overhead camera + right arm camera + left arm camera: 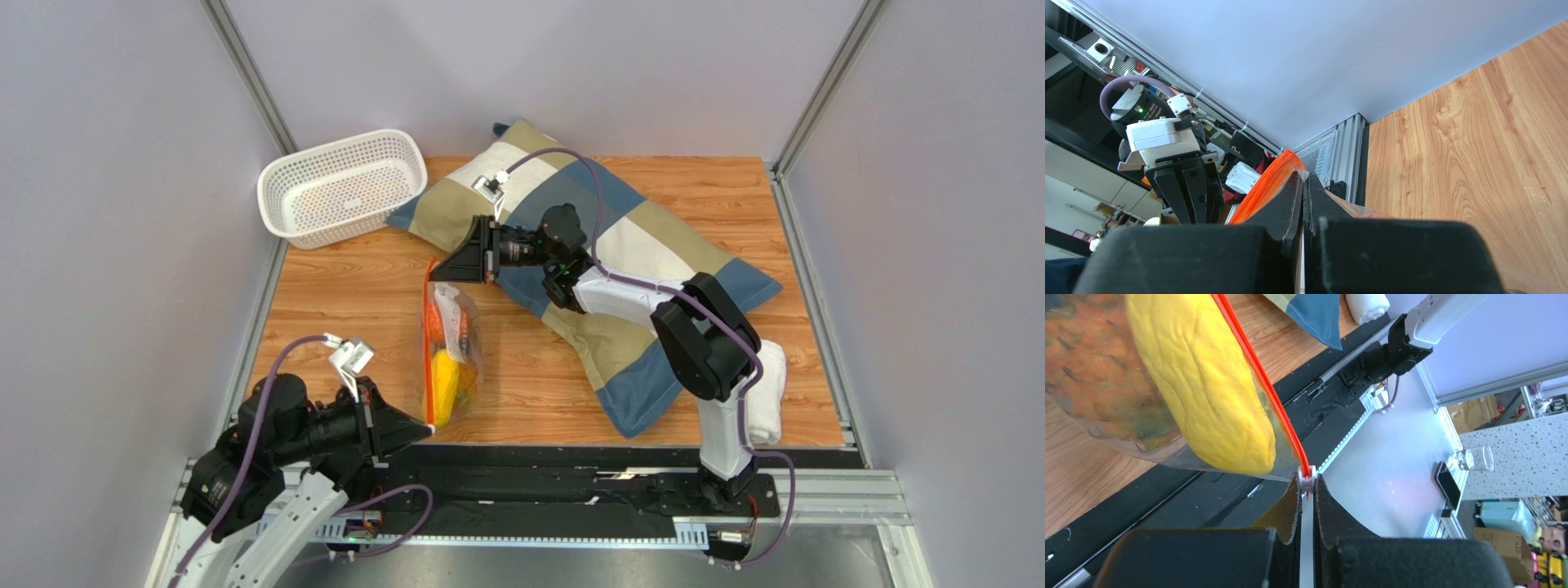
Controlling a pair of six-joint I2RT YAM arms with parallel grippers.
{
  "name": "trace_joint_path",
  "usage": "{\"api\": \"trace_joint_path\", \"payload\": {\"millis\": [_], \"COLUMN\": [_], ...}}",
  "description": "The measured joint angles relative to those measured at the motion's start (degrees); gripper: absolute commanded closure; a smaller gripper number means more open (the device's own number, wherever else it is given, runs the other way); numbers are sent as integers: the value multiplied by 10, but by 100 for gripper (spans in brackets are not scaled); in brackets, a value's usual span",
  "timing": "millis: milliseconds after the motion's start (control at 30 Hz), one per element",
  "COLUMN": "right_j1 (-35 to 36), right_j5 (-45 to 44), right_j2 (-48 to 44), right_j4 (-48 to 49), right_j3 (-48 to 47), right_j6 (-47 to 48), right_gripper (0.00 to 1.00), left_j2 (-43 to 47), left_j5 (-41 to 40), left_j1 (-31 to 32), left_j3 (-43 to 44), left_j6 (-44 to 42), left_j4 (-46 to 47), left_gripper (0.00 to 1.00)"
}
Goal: Open the zip-top bag and remove the fake food
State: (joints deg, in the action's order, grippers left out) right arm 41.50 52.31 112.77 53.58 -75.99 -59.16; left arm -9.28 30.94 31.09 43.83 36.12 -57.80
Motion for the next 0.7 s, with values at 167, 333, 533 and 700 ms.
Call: {"api": "trace_joint_path", "payload": {"millis": [167, 333, 533, 700], "right_j1": [1, -3, -8, -8], "right_j5": [24, 49, 96, 110], "right_j2": [45, 77, 90, 90], "right_j4": [6, 31, 59, 63], "right_j3": [-37, -53, -58, -58], "right_j6": [-6, -17, -30, -30], "right_gripper": [100, 100, 100, 100], "left_j2": [-11, -65, -165, -244], "left_j5": [0, -28, -167, -228], "left_j1": [-1, 0, 0, 0], "left_j3": [-11, 56, 199, 203], "left_j6": [0, -17, -66, -95], "left_j4": [6, -13, -8, 7], "left_gripper": [64, 59, 45, 38]}}
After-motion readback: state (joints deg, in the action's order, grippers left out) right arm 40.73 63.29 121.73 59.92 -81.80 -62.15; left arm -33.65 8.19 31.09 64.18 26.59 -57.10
